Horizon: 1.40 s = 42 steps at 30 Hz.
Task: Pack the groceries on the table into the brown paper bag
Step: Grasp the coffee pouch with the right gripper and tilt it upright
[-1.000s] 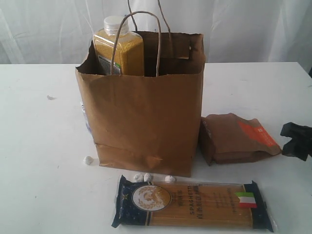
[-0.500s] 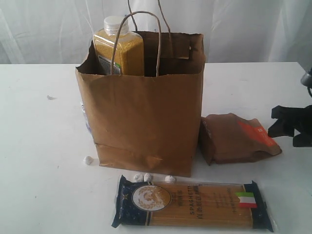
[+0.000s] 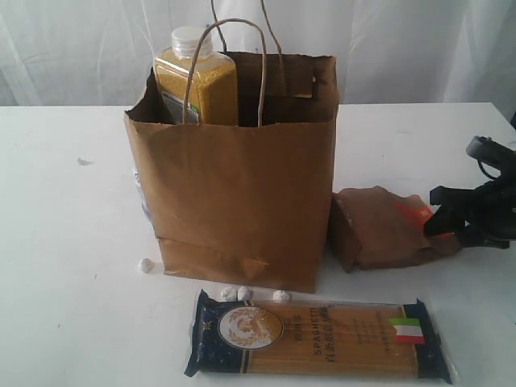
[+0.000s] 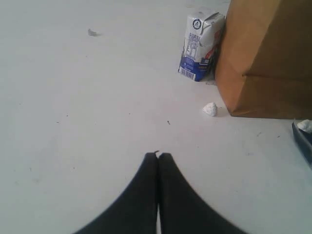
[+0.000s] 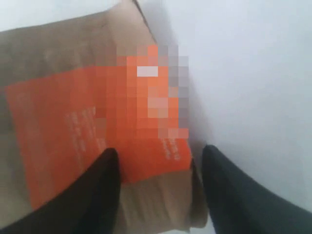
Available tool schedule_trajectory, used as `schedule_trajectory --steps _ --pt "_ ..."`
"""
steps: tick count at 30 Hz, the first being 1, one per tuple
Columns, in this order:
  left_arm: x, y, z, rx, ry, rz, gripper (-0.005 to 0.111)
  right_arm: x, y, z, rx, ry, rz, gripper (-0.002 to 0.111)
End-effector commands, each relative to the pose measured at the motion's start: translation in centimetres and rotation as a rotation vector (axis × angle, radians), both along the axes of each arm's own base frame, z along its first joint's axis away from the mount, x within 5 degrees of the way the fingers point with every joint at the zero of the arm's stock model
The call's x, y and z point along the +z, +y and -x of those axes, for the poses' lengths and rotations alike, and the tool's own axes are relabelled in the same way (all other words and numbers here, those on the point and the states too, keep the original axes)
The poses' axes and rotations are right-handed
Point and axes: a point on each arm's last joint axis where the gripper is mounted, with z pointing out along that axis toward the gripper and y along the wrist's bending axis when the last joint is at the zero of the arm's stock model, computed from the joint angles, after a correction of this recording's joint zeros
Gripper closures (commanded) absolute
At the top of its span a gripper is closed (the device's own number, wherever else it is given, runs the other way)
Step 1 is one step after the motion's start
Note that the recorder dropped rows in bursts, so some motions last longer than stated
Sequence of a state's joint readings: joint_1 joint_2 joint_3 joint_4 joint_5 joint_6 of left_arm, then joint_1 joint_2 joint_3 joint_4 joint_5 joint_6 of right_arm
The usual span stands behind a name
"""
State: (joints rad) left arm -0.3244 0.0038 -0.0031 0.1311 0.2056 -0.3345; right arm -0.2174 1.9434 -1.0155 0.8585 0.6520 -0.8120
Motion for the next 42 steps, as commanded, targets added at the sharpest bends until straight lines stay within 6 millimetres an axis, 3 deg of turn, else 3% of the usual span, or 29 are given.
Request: schedule_trajectory --steps 1,8,13,22,28,36,42 --pt "-0.1 0.0 0.0 0.005 -0.002 0.004 0.107 -1.4 2.3 0.1 0.134 0.008 -0.143 0.074" --pt "-0.1 0.0 0.0 0.005 -0.002 0.004 0.107 0.2 3.4 0.0 0.162 -0.038 -0.199 0.108" --pt "-0.1 0.0 0.0 0.005 -0.002 0.004 0.107 4.4 3.4 0.3 0.185 -0.154 -0.156 0.108" --pt "-0.1 0.0 0.0 0.005 -0.002 0.004 0.107 11.7 3.1 2.9 0.158 -0.276 -0.032 0.108" --pt "-0.1 0.0 0.0 0.005 -0.002 0.004 0.107 15.6 4.6 4.8 0.208 -0.382 0.044 0.108" --pt "-0.1 0.0 0.0 0.005 -0.002 0.004 0.107 15.9 7.3 6.6 0.337 -0.306 0.170 0.108" --pt "-0.1 0.0 0.0 0.005 -0.002 0.004 0.107 15.4 6.5 6.9 0.280 -0.213 0.235 0.106"
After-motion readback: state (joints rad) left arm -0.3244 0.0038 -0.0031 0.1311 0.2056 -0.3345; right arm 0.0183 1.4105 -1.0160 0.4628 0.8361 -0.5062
